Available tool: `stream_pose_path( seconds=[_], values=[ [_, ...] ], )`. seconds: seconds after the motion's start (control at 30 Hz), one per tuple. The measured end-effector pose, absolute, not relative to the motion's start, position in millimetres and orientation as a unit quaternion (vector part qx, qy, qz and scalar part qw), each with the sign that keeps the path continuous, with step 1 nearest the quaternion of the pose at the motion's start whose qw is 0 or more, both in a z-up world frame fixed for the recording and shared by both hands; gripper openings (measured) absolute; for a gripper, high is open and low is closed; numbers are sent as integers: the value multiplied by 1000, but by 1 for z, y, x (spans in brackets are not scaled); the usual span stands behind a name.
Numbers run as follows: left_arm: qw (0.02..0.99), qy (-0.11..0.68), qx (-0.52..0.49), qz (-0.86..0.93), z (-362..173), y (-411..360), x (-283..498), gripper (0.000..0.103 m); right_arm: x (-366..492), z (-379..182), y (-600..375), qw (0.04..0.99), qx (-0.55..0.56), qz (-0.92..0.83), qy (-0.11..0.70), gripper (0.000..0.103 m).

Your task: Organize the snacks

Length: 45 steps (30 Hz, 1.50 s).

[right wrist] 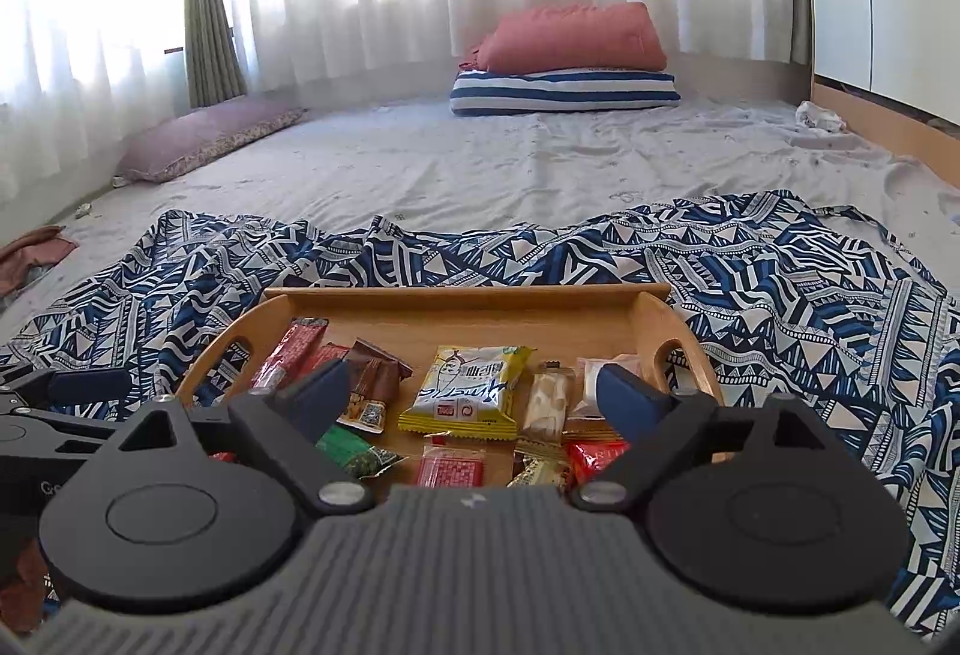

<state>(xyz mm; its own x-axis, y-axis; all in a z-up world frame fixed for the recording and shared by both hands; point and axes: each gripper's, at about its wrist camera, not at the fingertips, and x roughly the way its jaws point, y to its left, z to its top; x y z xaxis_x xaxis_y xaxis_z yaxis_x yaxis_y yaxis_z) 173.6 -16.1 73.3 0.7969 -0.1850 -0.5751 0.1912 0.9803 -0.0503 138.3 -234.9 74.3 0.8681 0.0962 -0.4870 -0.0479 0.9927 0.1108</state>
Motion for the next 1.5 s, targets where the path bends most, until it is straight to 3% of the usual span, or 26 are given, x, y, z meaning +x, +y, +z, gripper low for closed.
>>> stream_pose_path(
  seconds=[0.17, 0.9, 1.5],
  values=[
    [949, 299, 0, -97, 77, -10, 151, 101, 116, 75, -232, 969, 37, 45, 241, 103],
    [945, 307, 13, -112, 72, -12, 59, 102, 33, 65, -230, 979, -3, 39, 199, 103],
    [936, 345, 11, -66, 19, -14, 49, 102, 12, 19, -232, 973, -6, 8, 231, 103]
  ],
)
